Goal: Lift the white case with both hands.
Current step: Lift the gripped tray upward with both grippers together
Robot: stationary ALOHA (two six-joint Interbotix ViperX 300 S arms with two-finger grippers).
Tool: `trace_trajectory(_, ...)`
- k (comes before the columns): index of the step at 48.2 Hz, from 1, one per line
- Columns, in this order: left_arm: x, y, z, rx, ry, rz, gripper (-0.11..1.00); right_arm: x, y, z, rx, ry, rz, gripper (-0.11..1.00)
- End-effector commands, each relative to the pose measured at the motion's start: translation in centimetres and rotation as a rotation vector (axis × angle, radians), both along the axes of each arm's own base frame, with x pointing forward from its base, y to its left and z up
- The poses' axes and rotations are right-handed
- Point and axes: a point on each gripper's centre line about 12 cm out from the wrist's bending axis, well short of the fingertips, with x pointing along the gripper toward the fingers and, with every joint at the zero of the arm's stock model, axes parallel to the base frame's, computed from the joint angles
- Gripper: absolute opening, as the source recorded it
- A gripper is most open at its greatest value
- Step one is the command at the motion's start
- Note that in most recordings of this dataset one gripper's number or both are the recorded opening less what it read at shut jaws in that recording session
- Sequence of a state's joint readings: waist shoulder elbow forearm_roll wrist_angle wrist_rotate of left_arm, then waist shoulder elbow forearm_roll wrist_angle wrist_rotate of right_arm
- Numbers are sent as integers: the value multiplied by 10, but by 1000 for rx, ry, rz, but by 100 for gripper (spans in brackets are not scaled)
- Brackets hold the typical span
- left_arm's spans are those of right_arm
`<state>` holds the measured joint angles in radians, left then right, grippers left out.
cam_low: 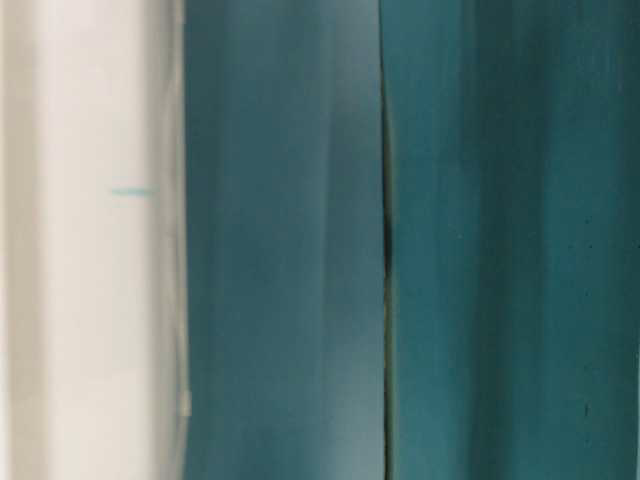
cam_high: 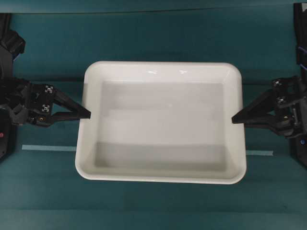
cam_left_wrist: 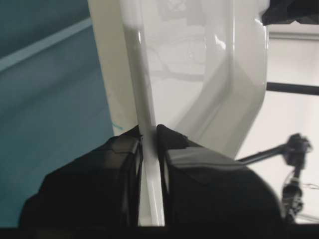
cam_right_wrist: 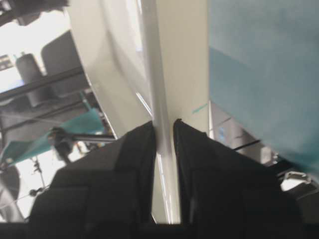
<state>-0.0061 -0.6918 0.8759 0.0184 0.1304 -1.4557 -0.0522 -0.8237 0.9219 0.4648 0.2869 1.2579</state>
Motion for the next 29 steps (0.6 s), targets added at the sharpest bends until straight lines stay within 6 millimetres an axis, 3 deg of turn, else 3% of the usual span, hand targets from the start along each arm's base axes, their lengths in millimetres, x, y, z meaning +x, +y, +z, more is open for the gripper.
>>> trace_trajectory(1,8,-2,24,-3,-54,-6,8,4,-4,20,4,-38,-16,12)
trace_trajectory(29,14,-4,77,-36,-92,-1,8,5,-3,62,8,-87,7,12)
